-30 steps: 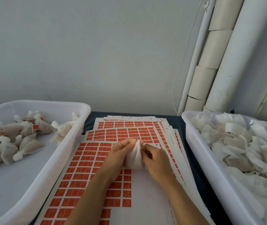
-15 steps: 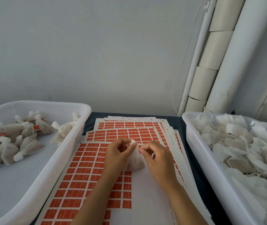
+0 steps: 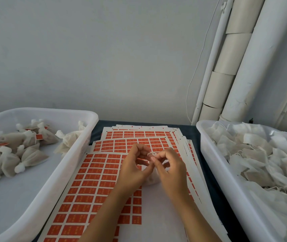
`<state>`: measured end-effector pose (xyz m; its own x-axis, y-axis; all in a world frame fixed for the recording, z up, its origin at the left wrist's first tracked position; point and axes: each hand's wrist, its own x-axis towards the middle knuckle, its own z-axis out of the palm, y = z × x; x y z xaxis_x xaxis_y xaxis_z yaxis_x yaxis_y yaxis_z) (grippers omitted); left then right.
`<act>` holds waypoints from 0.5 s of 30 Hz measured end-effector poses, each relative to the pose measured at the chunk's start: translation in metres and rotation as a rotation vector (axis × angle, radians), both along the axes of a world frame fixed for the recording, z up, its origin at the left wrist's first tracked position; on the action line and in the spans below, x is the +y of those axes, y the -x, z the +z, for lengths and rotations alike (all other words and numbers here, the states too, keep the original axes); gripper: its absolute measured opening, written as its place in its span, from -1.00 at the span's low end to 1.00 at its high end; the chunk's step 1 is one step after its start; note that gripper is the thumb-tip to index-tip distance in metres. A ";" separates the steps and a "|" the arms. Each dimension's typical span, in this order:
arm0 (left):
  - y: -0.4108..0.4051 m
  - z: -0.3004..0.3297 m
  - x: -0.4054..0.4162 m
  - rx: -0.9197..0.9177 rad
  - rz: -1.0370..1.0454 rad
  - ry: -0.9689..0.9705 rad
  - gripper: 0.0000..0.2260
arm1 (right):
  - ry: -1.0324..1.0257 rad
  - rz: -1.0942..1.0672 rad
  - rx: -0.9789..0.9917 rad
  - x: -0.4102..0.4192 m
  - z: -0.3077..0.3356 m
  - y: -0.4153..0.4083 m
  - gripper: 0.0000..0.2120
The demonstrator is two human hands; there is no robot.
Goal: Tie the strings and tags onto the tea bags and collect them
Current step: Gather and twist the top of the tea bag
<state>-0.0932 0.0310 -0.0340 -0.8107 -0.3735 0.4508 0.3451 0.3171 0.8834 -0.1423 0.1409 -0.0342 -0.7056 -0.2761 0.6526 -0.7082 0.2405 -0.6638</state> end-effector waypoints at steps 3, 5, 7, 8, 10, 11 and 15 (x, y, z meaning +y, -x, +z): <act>0.000 0.001 0.000 -0.012 0.013 0.014 -0.70 | 0.015 -0.004 -0.008 0.000 0.000 0.001 -0.88; 0.000 0.001 0.000 -0.005 0.019 0.020 -0.72 | 0.021 0.002 -0.018 0.001 0.001 0.001 -0.88; 0.000 0.000 -0.001 0.007 0.021 0.008 -0.75 | 0.037 0.025 -0.042 0.001 0.002 0.000 -0.87; 0.000 0.000 -0.001 0.012 0.022 -0.001 -0.76 | 0.043 0.036 -0.059 0.001 0.003 0.000 -0.87; 0.000 0.000 -0.002 0.016 0.020 -0.026 -0.77 | 0.071 0.070 -0.125 0.001 0.004 0.000 -0.92; 0.000 0.000 -0.002 0.012 0.017 -0.046 -0.76 | 0.108 0.105 -0.197 0.001 0.005 -0.001 -0.92; 0.001 -0.002 -0.004 -0.008 0.009 -0.078 -0.75 | 0.229 0.245 -0.459 0.001 0.006 0.001 -0.87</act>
